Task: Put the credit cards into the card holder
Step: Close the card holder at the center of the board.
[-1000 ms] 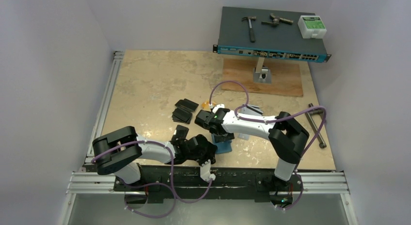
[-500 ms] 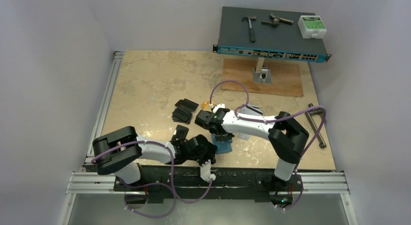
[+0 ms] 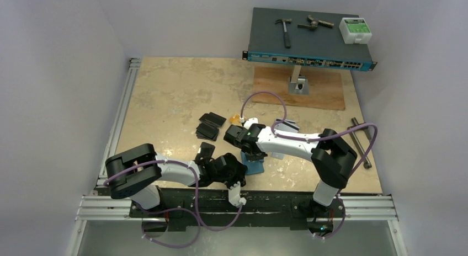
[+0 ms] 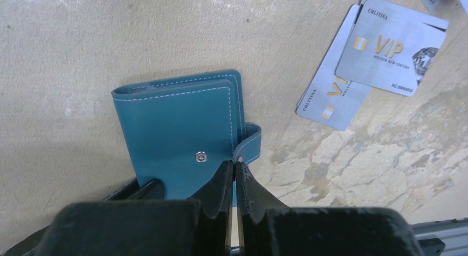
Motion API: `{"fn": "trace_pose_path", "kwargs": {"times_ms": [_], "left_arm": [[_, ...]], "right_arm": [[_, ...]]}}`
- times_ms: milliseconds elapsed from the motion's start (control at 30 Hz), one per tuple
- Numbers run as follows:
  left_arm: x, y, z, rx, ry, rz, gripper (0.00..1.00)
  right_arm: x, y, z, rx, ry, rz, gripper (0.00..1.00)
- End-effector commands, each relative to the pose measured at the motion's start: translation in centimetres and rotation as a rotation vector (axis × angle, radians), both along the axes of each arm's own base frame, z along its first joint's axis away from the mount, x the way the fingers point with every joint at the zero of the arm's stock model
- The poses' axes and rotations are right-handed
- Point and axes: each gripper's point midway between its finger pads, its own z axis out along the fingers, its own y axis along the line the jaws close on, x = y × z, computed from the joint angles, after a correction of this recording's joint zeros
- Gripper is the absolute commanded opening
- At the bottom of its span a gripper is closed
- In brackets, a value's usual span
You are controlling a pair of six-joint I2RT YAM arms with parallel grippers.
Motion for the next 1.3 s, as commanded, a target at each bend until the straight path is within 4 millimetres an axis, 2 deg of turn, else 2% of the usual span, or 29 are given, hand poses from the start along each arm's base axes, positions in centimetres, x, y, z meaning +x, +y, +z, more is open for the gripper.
{"fn": "trace_pose_path", "kwargs": {"times_ms": [0,200,533,1267], "left_arm": [[-3.4,6.3,-6.1,0.279,0.176,0.033,0.09],[-3.3,6.2,-6.1,0.277,0.172,0.033,0.09],[-3.4,6.3,-6.2,0.282,0.174,0.034,0.08],[-3.3,6.4,-6.3,0.288,0.171,0.039,0.05]], "right_arm": [[-0.3,1.5,0.2,0.136,0.017,0.002,0.0],[-0.7,2.4,-0.9,0.211,0.065,0.02,0.0],[0.0,2.8,-0.6,0.223,0.061,0.03,0.0],[-0.7,2.4,-2.7,0.195,0.115,0.029,0.0]]}}
